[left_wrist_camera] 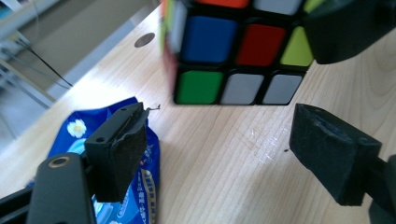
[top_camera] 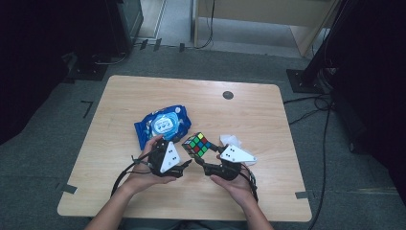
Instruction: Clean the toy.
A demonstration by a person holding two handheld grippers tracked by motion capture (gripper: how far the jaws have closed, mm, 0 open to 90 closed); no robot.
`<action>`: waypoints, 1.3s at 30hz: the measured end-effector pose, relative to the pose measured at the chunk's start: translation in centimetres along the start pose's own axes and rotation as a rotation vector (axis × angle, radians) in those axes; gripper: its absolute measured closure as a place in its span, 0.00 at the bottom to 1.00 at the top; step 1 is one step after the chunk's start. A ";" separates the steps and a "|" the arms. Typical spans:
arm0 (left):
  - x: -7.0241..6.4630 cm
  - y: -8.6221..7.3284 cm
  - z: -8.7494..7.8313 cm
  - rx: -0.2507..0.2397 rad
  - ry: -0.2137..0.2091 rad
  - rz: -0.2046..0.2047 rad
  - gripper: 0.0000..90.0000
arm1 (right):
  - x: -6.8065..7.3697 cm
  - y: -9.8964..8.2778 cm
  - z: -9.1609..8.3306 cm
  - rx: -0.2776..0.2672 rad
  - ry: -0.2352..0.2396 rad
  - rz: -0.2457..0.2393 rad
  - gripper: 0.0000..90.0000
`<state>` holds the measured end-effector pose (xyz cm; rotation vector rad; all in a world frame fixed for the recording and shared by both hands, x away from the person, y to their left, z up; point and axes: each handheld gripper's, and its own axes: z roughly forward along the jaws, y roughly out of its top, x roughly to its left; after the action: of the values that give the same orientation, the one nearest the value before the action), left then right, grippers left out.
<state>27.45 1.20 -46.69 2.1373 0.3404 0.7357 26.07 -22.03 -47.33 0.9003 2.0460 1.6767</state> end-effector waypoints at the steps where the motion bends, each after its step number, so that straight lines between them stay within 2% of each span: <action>1: -0.2 0.0 0.1 0.000 0.010 0.021 0.23 | 0.1 0.0 0.1 0.000 0.005 0.012 0.39; 4: -0.9 0.2 0.2 -0.008 0.043 0.057 0.26 | 0.3 0.1 0.3 0.010 0.017 0.048 0.39; 8: -1.2 0.2 0.1 -0.030 0.075 0.056 0.29 | 0.7 0.0 0.7 0.037 0.029 0.090 0.39; 12: -1.6 0.2 0.2 -0.035 0.116 0.075 0.35 | 0.8 0.0 0.9 0.052 0.035 0.140 0.39; 17: -1.6 0.1 0.0 -0.047 0.125 0.095 0.37 | 0.3 -0.3 1.0 0.046 0.069 0.210 0.38; 21: -1.3 -0.1 -0.1 -0.037 0.100 0.084 0.38 | 0.0 -0.2 0.8 0.049 0.091 0.210 0.37; 25: -1.1 -0.1 -0.4 -0.050 0.091 0.061 0.38 | -0.7 0.1 0.1 0.031 0.132 0.227 0.37; 28: -0.9 -0.1 -0.6 -0.055 0.095 0.053 0.38 | -1.3 0.4 -0.6 0.011 0.142 0.217 0.36; 31: -0.5 -0.3 -1.0 -0.068 0.090 0.021 0.38 | -2.7 0.8 -1.9 -0.021 0.104 0.228 0.38; 32: -0.3 -0.3 -1.1 -0.073 0.093 0.009 0.38 | -3.3 0.8 -2.4 -0.032 0.079 0.238 0.40; 33: -0.2 -0.4 -1.2 -0.077 0.094 -0.004 0.38 | -4.5 0.6 -3.4 -0.030 0.000 0.239 0.44; 34: 0.0 -0.4 -1.3 -0.079 0.093 -0.012 0.38 | -4.5 0.6 -3.4 -0.030 0.000 0.239 0.44; 35: 0.2 -0.5 -1.5 -0.087 0.093 -0.025 0.38 | -4.9 0.5 -3.7 -0.015 -0.049 0.231 0.47; 36: 0.3 -0.5 -1.6 -0.091 0.092 -0.035 0.38 | -5.5 0.2 -4.0 0.027 -0.144 0.206 0.49; 38: 0.4 -0.6 -1.7 -0.091 0.092 -0.045 0.38 | -6.4 -0.4 -4.3 0.130 -0.287 0.157 0.51; 39: 0.4 -0.6 -1.8 -0.096 0.090 -0.059 0.38 | -6.6 -0.6 -4.4 0.150 -0.306 0.150 0.53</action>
<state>26.70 2.89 -46.13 1.9996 0.4058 0.7997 28.04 -29.79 -47.70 1.3018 1.9517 1.3661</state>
